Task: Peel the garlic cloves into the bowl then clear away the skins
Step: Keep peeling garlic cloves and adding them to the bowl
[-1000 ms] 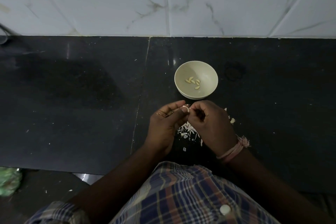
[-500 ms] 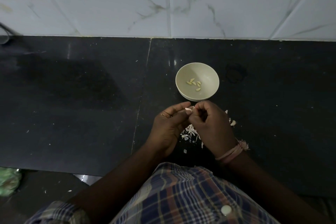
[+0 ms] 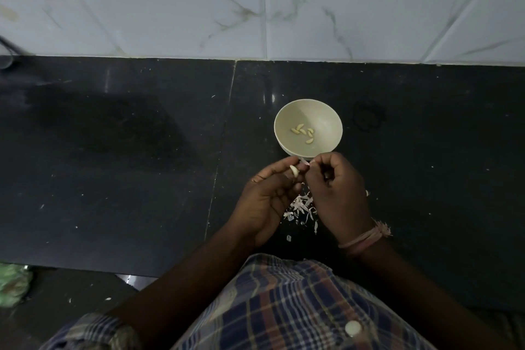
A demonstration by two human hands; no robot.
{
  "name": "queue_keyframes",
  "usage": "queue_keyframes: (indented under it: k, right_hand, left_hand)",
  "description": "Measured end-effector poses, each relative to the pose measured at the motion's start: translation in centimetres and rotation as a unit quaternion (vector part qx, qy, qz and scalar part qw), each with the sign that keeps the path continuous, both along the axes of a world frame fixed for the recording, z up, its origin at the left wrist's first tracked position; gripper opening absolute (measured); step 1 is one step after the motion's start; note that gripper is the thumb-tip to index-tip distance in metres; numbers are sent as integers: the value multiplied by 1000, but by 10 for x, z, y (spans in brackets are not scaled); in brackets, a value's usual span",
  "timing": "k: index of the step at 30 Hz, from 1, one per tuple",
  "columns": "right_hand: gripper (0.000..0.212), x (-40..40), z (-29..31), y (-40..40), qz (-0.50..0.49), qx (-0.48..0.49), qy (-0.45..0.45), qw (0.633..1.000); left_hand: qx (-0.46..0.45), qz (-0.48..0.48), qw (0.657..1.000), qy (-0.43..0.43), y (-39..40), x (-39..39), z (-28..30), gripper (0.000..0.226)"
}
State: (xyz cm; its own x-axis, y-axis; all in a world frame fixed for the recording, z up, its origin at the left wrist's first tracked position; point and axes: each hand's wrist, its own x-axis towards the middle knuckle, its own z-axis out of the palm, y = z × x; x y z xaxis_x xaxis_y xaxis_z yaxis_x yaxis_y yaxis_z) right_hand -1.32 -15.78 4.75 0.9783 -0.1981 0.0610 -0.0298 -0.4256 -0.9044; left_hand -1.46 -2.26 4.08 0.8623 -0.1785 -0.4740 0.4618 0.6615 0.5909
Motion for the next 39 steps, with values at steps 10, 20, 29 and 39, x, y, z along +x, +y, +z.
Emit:
queue_keyframes:
  k: [10,20,29,39]
  right_hand:
    - [44,-3,-11,-5,-11,-161,-41,986]
    - [21,-12,-16,-4,78,-169,17,982]
    - [37,-20,-20,11,65,-157,159,973]
    - [16,-25,-12,-12,34,-251,59,966]
  left_hand:
    - [-19,12,1000,21,1,-1,0,25]
    - [-2,23,1000,14,6,-7,-6,40]
    - [7,-4,1000,-1,17,-9,-4,59]
    - [87,24,996,1,-1,-17,-8,45]
